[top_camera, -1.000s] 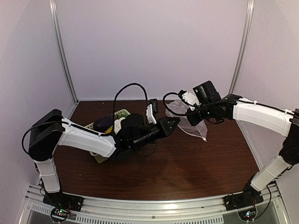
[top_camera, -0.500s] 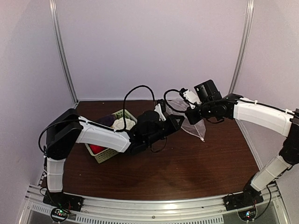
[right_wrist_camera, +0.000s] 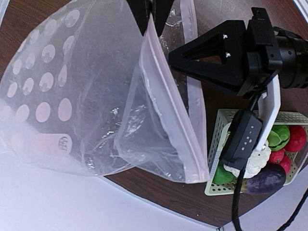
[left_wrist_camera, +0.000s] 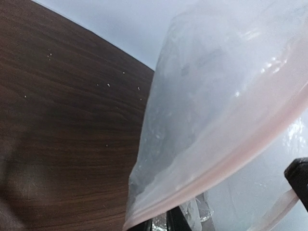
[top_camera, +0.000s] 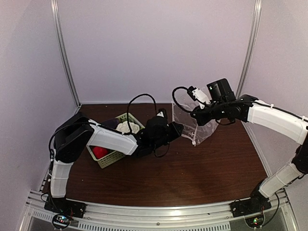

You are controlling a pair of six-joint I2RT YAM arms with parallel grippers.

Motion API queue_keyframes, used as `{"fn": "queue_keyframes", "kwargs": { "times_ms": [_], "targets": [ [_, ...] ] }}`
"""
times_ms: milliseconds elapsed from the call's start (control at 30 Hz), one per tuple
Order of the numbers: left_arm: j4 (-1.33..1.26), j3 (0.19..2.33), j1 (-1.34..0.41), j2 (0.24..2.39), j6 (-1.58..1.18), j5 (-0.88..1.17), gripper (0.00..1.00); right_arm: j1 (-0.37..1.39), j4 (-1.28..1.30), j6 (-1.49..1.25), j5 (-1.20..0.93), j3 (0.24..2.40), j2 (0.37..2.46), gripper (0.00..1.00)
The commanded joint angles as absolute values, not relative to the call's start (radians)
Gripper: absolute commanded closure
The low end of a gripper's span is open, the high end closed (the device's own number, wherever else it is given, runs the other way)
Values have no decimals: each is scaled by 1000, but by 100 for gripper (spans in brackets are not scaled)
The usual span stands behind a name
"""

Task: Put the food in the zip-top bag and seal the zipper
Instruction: Adjust the zipper food storage bag at the center of the board.

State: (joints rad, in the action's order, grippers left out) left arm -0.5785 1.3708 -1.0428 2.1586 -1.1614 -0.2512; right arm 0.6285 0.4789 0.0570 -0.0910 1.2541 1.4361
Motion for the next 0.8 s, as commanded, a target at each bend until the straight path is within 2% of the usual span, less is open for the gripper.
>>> {"fn": "queue_keyframes", "kwargs": {
  "times_ms": [0,267,400,667,767],
  "targets": [
    [-700,1454,-1029,2181,-1080,-203,88,630,475,61,-176,1210,1438,100],
    [-696,1574,-1026,2266,-1120,-166,88,629,444,34,-238,1218,1438,100],
    [-516,1648,-1010,2311,-1179,-134,92,629,424,59,-226,1203,1396,100],
    [-284,1653,-995,2309,-1240,-189,97,629,451,115,34,1215,1353,100],
    [-291,1674,-995,2300,-1201,-202,97,628,466,117,37,1212,1371,100]
  ]
}}
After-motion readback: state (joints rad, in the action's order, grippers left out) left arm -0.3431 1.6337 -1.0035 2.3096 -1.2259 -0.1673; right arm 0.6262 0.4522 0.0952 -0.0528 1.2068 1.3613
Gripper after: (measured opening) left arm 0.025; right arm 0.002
